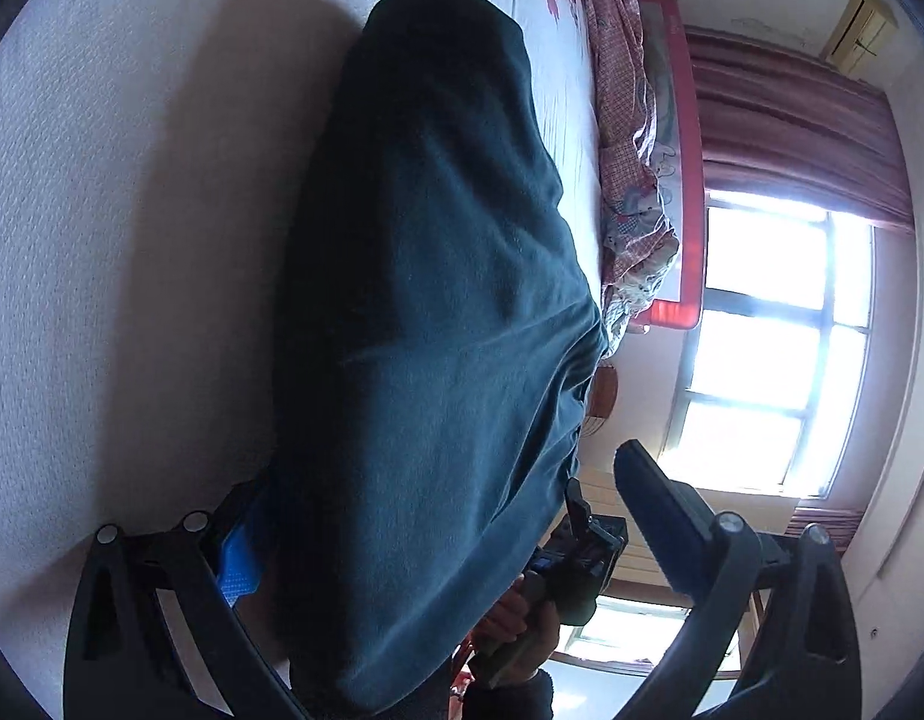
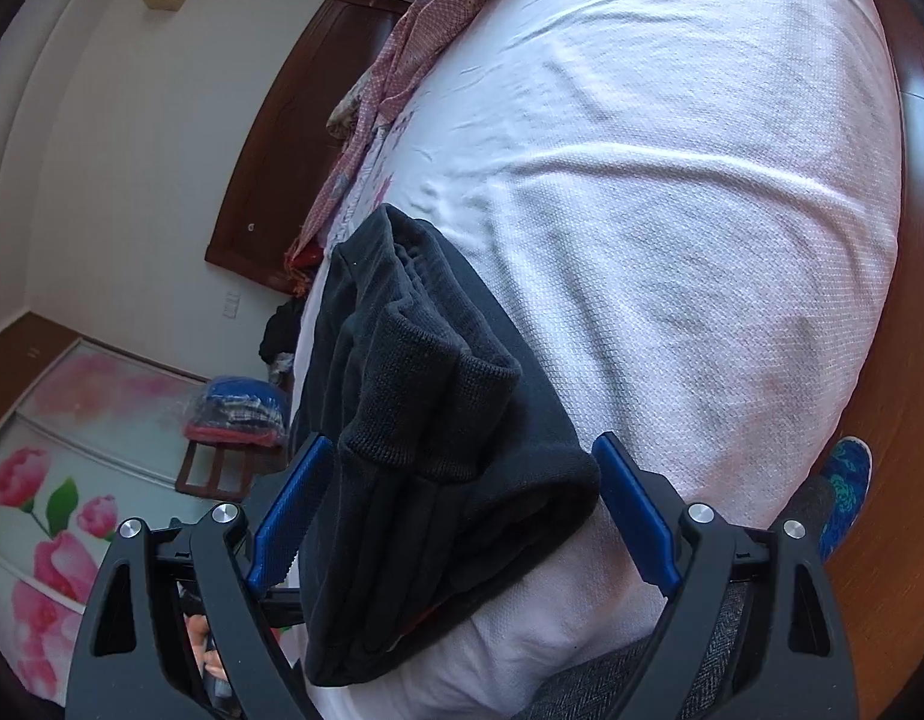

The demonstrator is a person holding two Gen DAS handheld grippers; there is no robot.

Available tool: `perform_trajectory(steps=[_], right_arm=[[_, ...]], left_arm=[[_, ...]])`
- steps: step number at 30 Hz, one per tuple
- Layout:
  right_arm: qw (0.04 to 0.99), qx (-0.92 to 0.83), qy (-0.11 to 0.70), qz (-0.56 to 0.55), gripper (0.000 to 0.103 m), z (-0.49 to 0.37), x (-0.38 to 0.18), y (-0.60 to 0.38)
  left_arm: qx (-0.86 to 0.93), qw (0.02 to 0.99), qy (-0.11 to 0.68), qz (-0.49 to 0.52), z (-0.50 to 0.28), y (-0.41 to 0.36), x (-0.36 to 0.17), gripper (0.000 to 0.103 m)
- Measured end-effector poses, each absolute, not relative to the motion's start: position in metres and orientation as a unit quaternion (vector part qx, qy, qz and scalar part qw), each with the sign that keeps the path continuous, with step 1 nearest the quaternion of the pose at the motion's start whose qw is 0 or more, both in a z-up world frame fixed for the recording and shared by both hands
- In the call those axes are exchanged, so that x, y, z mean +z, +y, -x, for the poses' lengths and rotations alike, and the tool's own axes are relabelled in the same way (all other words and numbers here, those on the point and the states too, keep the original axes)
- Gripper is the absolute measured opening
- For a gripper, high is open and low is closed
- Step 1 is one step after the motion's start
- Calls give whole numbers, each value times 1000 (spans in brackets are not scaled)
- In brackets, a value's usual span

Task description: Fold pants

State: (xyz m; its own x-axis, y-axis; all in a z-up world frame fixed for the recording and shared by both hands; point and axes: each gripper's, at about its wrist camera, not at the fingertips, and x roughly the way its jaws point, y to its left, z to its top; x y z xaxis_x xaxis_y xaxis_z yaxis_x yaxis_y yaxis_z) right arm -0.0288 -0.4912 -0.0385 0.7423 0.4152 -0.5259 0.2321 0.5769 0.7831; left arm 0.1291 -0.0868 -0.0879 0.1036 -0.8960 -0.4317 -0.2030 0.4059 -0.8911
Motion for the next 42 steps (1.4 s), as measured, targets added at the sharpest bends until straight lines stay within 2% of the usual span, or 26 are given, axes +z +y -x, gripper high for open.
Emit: perform_trajectory(steps=[1, 2, 3, 4, 6, 10, 21, 28, 32, 35, 38, 40, 41, 42], right_arm=[[819, 52, 360, -444, 88, 28, -36, -488], [822, 51, 359, -440, 84, 28, -35, -486], [820, 47, 360, -442, 64, 28, -34, -487], [815, 46, 363, -449, 55, 29, -35, -488], [816, 49, 366, -445, 43, 30, -31, -485], [828, 30, 375, -416, 37, 28, -3, -475], [872, 78, 360, -321, 34, -24, 93, -426], [881, 126, 332, -314, 34, -83, 113, -380], [873, 144, 323, -337, 34, -117, 94, -340], [855, 151, 346, -356, 34, -127, 56, -309], [829, 144, 395, -368, 35, -127, -2, -283], [811, 100, 451, -360, 57, -120, -41, -278], [812, 115, 428, -379, 57, -110, -44, -284], [807, 121, 429, -387, 60, -105, -41, -288]], left_arm=[[-288, 592, 606, 447, -129, -89, -87, 80], [-280, 595, 614, 436, -129, -90, -89, 70], [-267, 594, 623, 432, -126, -88, -95, 40], [-259, 585, 631, 438, -125, -83, -102, 27], [-268, 566, 629, 461, -125, -75, -108, 21], [-281, 584, 622, 440, -127, -83, -86, 19], [-329, 607, 571, 444, -161, -50, -17, 19], [-334, 661, 525, 420, -201, 2, 44, 19], [-309, 694, 509, 405, -226, 51, 60, 20], [-281, 707, 518, 391, -235, 91, 48, 20], [-243, 708, 550, 369, -234, 122, 7, 24], [-179, 706, 594, 341, -228, 141, -38, 42], [-157, 694, 612, 343, -223, 148, -61, 42], [-159, 686, 605, 373, -215, 158, -76, 51]])
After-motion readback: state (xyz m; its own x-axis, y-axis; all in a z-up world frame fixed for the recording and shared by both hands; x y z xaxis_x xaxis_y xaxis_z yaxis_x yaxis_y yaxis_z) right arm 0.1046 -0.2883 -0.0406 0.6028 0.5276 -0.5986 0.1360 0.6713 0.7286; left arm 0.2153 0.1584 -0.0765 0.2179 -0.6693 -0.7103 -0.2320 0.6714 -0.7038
